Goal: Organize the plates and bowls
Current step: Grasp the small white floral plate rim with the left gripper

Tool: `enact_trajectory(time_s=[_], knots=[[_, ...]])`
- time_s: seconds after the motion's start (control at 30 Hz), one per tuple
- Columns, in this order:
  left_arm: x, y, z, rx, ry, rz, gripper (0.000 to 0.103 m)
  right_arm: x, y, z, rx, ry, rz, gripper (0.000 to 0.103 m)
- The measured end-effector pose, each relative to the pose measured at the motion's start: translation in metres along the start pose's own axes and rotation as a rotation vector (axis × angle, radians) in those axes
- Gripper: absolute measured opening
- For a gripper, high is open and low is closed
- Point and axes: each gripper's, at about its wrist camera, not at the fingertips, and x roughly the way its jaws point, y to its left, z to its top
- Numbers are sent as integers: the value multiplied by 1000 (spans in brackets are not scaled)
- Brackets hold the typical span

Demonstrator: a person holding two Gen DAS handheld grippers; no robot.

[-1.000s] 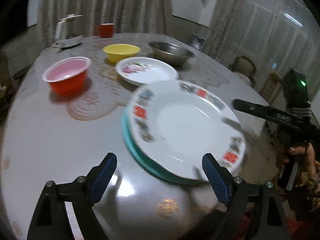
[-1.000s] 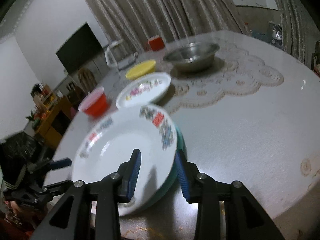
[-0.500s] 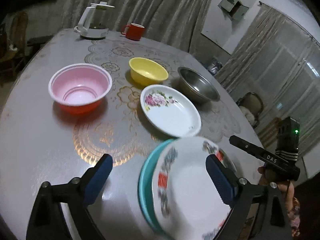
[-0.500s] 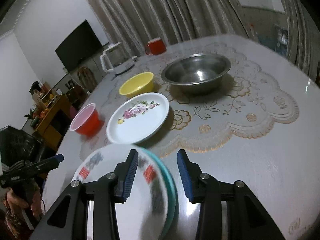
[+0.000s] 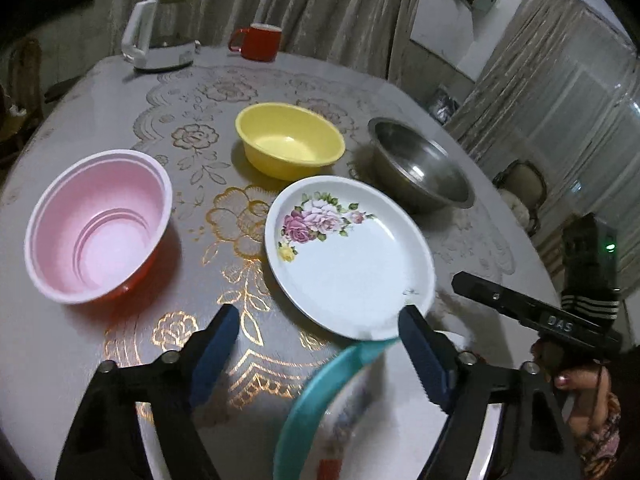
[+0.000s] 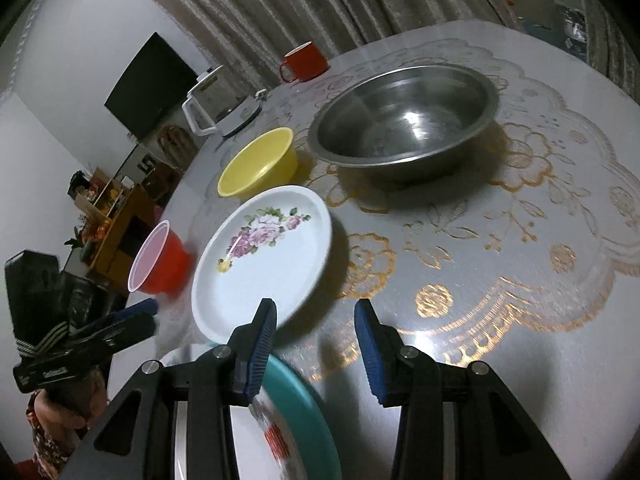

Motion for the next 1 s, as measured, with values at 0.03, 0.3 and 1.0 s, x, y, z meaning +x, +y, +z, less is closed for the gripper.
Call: enact_trajectory(time_s=[0.03,0.3,1.0], knots=[[6,1,3,4,17,2,74,4,2,3,-12,6,2,38],[32,-5,13,61,101,-4,52,33,7,19,-68,60,-18,26],[51,-14,18,243,58,61,40,51,14,27,-148,77,-90,19]])
